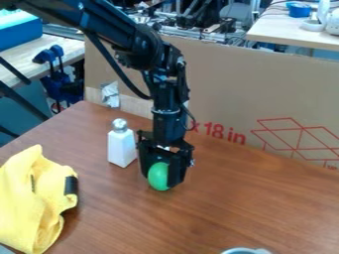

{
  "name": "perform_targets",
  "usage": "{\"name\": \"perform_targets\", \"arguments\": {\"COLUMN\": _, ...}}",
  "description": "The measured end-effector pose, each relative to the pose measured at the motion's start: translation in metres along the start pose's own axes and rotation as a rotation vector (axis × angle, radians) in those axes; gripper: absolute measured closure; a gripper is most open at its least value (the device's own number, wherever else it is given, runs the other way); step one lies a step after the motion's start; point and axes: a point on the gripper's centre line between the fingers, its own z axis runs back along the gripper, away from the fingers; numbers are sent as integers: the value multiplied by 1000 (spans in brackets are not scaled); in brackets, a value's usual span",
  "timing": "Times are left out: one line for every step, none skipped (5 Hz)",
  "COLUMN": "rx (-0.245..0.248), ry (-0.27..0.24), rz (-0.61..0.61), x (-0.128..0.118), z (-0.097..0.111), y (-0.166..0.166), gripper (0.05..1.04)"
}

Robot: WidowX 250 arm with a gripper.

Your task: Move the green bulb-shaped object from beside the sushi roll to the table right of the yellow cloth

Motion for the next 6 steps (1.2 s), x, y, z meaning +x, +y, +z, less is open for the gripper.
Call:
{"name": "perform_targets", "arguments": {"rx": -5, "ry": -15, "rz": 15, "x": 1, "z": -1, "y": 1, "gripper": 218}}
{"name": "perform_targets", "arguments": {"rx": -9, "ry": -2, "rz": -1, "x": -10, "z": -2, "y": -1, "gripper": 218}}
{"name": "perform_targets", "arguments": {"rx": -4, "ry": -8, "rz": -20, "x": -41, "z": 15, "y": -8, "gripper": 218}}
{"name": "perform_targets", "arguments": {"rx": 53, "ry": -53, "rz": -13, "x": -69, "z": 53, "y": -14, "gripper": 218}}
{"name": "perform_targets", "arguments": {"rx": 78, "ry": -67, "rz": 34, "x": -88, "z": 66, "y": -4, "gripper": 218}}
{"name": "perform_targets", "arguments": {"rx": 88, "ry": -61, "rz": 72, "x": -99, "z": 60, "y": 7, "gripper": 218}}
